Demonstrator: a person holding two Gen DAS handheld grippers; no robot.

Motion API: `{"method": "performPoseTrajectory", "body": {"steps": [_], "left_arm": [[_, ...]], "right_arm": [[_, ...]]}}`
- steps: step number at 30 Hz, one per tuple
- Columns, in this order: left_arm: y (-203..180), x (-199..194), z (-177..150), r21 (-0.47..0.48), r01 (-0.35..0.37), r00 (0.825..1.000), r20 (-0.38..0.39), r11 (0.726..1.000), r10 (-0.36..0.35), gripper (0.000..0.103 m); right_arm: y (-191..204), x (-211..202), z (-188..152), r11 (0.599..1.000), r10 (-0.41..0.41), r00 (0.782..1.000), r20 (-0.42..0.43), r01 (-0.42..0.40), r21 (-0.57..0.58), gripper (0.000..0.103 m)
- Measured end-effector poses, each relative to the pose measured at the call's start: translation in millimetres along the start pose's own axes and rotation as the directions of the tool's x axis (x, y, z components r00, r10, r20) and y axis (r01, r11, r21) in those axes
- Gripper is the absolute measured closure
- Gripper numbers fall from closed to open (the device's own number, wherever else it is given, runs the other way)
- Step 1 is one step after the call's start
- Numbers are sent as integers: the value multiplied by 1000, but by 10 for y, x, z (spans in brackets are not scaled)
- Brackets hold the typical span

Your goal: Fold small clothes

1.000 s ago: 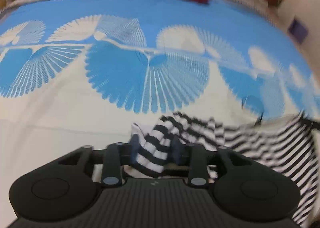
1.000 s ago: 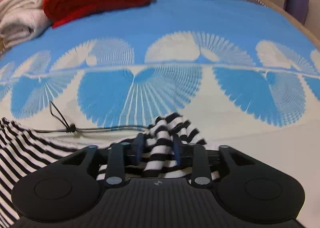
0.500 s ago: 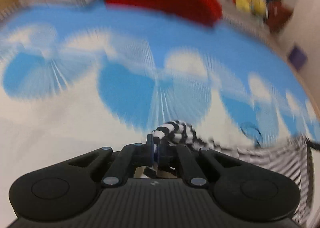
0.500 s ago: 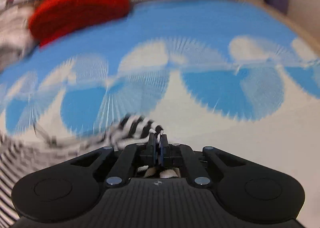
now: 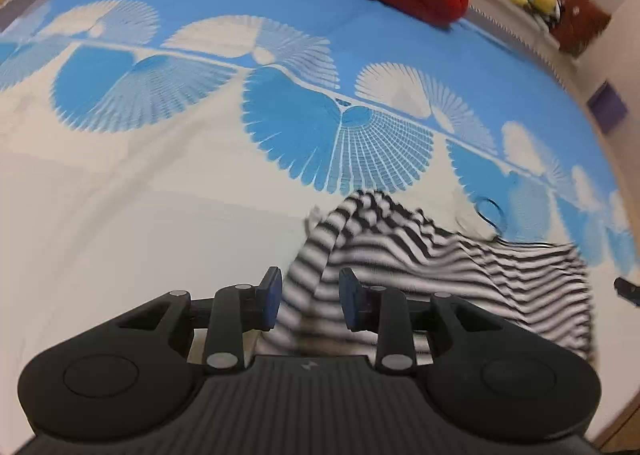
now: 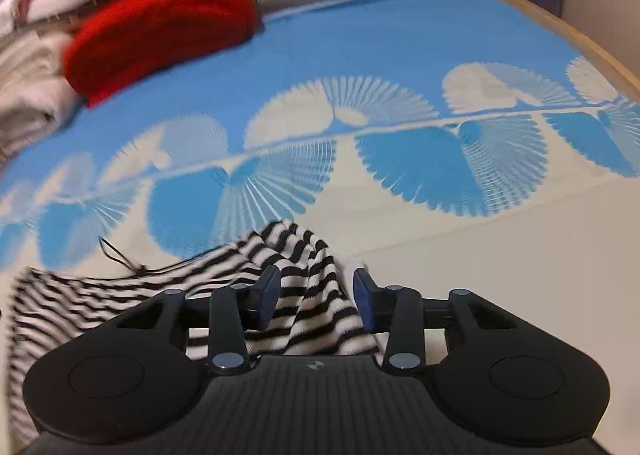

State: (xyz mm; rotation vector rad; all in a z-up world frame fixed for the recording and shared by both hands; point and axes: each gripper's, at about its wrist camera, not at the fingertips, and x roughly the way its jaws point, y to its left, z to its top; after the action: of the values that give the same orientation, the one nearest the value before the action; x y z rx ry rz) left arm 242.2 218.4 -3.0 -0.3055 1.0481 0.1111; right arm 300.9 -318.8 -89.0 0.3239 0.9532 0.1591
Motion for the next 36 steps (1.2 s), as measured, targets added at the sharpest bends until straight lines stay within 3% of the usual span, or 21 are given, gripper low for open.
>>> {"method": "performPoseTrajectory", "body": {"steps": [4,7,8,9,11,13,15,18,21,22,23,24,26,28,30,32,33,34,36], "left_arm": [[220,-316,-329,-41,50,998,-33,998,-52,60],[361,-216,-661,-68,55,997,-56,996,-59,60],[420,-136,-743,-83,64,994,-83,994,-71,61],[468,-44,-808,-100,39,986,-159,994,-55,62],[469,-54,-816,-84,1,991,-131,996,-12,62],[441,-51,-805,-66,12,993,-115,998,-20,61],[422,38,-823,-79,26,988,-152,997,-38,61],[399,177,-859,-55,-19,981,-194,998,8,60],[408,289,-896,-58,-32,972,-235,998,17,63],[419,306,-911,-47,-21,972,-235,999,9,79],[400,299,-916,-25,-9,972,-233,1000,2,103],[377,261,-916,0,-6,977,-214,1000,6,103],[408,58,-864,-8,-4,994,-108,1000,4,103],[505,-263,-819,-65,51,998,44,997,-49,103],[549,-437,-846,-45,43,993,111,998,-38,103],[587,-296,-924,-23,-30,1000,5,999,30,103],[618,-154,-985,-23,-48,994,-95,999,45,103],[630,-55,-1026,-16,-60,985,-160,998,56,103],[569,21,-1064,35,-76,975,-206,996,82,102]], "right_arm": [[-174,-463,-168,999,42,999,-16,-42,-27,55],[-333,-526,-503,999,32,997,-76,-33,-8,54],[-400,-505,-634,999,29,995,-97,-27,23,54],[-482,-461,-769,997,38,992,-121,-29,71,55],[-586,-377,-920,990,30,980,-198,-2,141,55],[-655,-392,-988,980,40,982,-184,-3,199,55],[-664,-357,-1038,983,27,978,-208,12,182,55],[-687,-263,-1121,983,28,963,-267,22,185,55],[-654,-216,-1145,983,47,961,-274,4,182,58],[-628,-193,-1143,987,44,959,-280,3,163,63],[-608,-203,-1159,989,45,958,-283,-3,147,85],[-584,-216,-1147,991,45,959,-281,-7,133,92],[-581,-327,-1080,991,57,974,-221,-29,132,94],[-646,-607,-966,973,135,988,-70,-119,199,95],[-691,-861,-925,963,183,983,35,-186,193,95],[-731,-856,-981,976,132,991,-11,-128,178,95],[-774,-748,-1049,981,94,991,-95,-76,181,95],[-808,-639,-1115,981,71,982,-174,-38,189,95],[-805,-464,-1232,985,22,956,-292,29,168,96]]}}
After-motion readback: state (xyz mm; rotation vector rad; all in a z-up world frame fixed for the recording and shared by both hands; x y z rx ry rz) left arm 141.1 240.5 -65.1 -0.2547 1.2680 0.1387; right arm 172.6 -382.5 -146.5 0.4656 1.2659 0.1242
